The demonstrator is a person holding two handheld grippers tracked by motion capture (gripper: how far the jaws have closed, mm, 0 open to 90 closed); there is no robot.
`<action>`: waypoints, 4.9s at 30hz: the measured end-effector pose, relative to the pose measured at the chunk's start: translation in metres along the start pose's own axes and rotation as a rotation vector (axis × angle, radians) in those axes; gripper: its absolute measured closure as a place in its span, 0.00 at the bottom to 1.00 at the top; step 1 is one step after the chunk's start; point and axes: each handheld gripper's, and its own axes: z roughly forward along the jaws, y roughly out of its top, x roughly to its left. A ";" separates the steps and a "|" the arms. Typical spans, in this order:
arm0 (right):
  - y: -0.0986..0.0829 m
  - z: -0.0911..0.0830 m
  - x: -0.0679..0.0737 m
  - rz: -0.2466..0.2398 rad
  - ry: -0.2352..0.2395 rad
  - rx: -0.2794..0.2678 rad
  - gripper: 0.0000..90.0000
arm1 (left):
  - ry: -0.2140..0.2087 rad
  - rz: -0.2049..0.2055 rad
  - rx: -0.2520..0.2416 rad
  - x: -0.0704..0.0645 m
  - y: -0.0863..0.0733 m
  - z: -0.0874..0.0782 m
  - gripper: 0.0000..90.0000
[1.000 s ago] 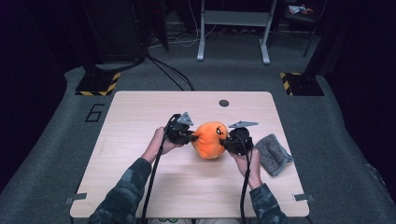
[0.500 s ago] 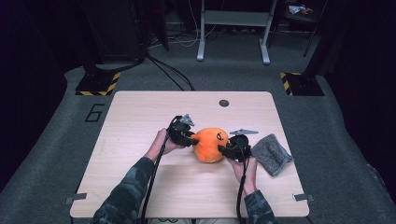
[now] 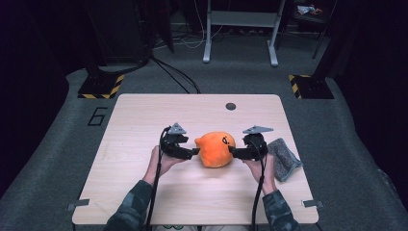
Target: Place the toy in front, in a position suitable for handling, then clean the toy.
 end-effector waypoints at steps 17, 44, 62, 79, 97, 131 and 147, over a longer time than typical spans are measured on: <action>0.008 0.039 -0.023 -0.127 0.208 0.092 0.61 | 0.002 -0.058 0.043 -0.025 -0.019 0.040 0.54; -0.003 0.016 0.027 0.029 -0.014 0.044 0.86 | -0.155 0.121 0.144 0.014 0.011 0.036 0.82; -0.014 -0.004 0.005 0.020 -0.014 -0.046 0.31 | -0.045 0.028 -0.017 0.012 -0.010 0.011 0.32; -0.051 -0.038 -0.050 0.044 -0.141 -0.006 0.16 | 0.031 0.069 0.010 -0.006 -0.030 0.003 0.24; -0.085 -0.046 -0.095 0.118 -0.314 0.071 0.16 | 0.035 0.089 0.029 -0.011 -0.038 0.024 0.33; -0.098 -0.016 -0.115 0.130 -0.254 0.157 0.43 | 0.041 0.142 -0.042 -0.020 -0.048 0.034 0.85; -0.098 -0.019 -0.108 0.169 -0.256 0.122 0.81 | 0.032 0.153 -0.044 -0.022 -0.051 0.032 0.87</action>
